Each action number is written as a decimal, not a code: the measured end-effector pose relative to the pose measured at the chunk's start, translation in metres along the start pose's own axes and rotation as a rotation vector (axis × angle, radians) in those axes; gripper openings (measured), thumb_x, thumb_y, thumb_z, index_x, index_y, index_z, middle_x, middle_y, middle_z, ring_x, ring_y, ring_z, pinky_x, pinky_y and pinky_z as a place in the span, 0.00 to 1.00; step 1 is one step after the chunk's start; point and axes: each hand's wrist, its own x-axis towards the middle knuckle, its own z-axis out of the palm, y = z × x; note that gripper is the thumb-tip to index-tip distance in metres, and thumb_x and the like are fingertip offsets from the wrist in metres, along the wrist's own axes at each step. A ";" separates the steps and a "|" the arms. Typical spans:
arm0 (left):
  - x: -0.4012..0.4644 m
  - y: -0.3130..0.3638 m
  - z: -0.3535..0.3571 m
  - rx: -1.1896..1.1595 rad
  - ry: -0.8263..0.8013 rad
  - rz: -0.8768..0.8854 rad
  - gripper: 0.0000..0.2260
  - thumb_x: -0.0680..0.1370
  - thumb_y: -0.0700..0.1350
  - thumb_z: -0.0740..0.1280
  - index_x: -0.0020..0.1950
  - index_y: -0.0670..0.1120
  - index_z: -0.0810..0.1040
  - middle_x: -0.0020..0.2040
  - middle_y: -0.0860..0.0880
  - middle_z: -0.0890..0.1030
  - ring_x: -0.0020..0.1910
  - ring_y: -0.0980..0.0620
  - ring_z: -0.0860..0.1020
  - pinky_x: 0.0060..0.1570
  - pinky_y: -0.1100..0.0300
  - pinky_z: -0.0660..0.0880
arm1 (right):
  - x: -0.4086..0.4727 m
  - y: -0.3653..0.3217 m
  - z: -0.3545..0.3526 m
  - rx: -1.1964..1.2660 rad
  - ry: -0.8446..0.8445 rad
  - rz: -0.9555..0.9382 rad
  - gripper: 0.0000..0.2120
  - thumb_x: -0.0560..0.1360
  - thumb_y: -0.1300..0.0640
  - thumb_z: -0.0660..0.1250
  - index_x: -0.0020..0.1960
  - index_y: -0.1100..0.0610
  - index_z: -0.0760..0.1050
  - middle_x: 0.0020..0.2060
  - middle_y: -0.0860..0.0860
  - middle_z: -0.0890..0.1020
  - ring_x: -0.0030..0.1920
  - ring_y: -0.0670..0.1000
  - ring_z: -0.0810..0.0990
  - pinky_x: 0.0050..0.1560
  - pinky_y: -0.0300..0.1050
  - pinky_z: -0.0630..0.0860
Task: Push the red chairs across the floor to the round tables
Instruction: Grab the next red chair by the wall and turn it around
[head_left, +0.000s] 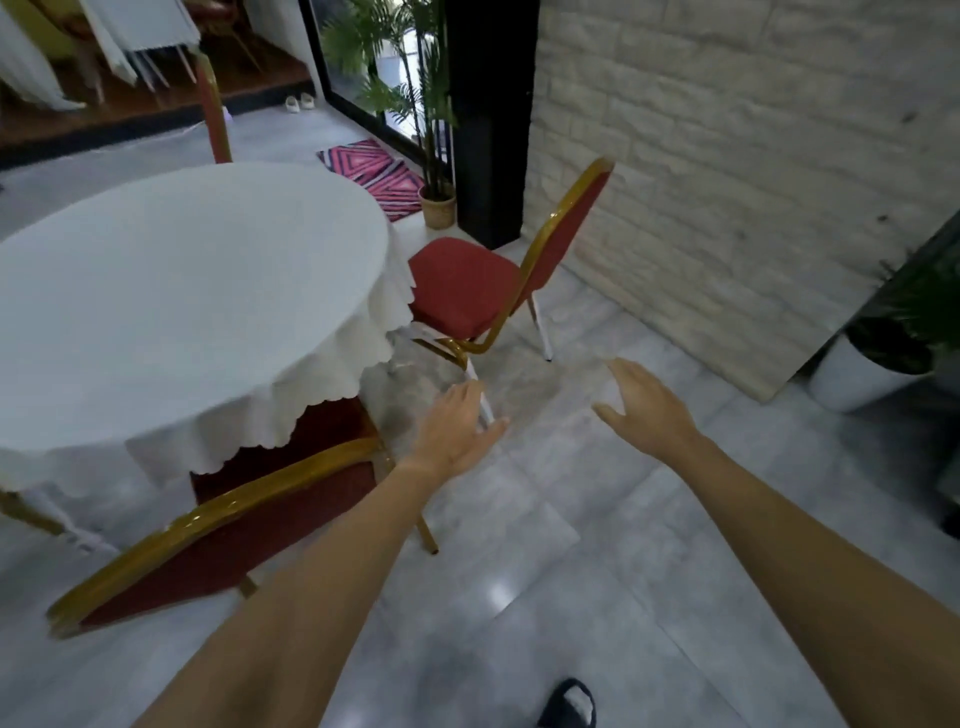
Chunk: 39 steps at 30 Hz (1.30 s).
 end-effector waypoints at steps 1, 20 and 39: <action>0.011 0.010 0.006 -0.015 0.008 0.002 0.25 0.78 0.54 0.63 0.68 0.40 0.65 0.66 0.41 0.72 0.66 0.43 0.68 0.63 0.52 0.66 | 0.004 0.015 -0.007 -0.006 0.007 0.006 0.26 0.75 0.53 0.65 0.68 0.63 0.63 0.67 0.61 0.70 0.67 0.60 0.68 0.67 0.54 0.67; 0.259 0.080 0.060 -0.030 0.103 -0.067 0.33 0.76 0.56 0.64 0.74 0.39 0.57 0.76 0.40 0.58 0.75 0.43 0.55 0.72 0.46 0.59 | 0.205 0.170 -0.079 -0.060 -0.020 0.041 0.31 0.77 0.50 0.63 0.73 0.63 0.57 0.71 0.61 0.65 0.71 0.58 0.64 0.69 0.51 0.63; 0.528 0.052 0.044 -0.130 0.124 -0.186 0.34 0.74 0.60 0.64 0.73 0.44 0.58 0.73 0.45 0.63 0.72 0.46 0.63 0.66 0.50 0.65 | 0.508 0.190 -0.117 0.044 -0.051 -0.133 0.32 0.74 0.55 0.67 0.73 0.61 0.57 0.70 0.60 0.67 0.69 0.57 0.66 0.67 0.48 0.62</action>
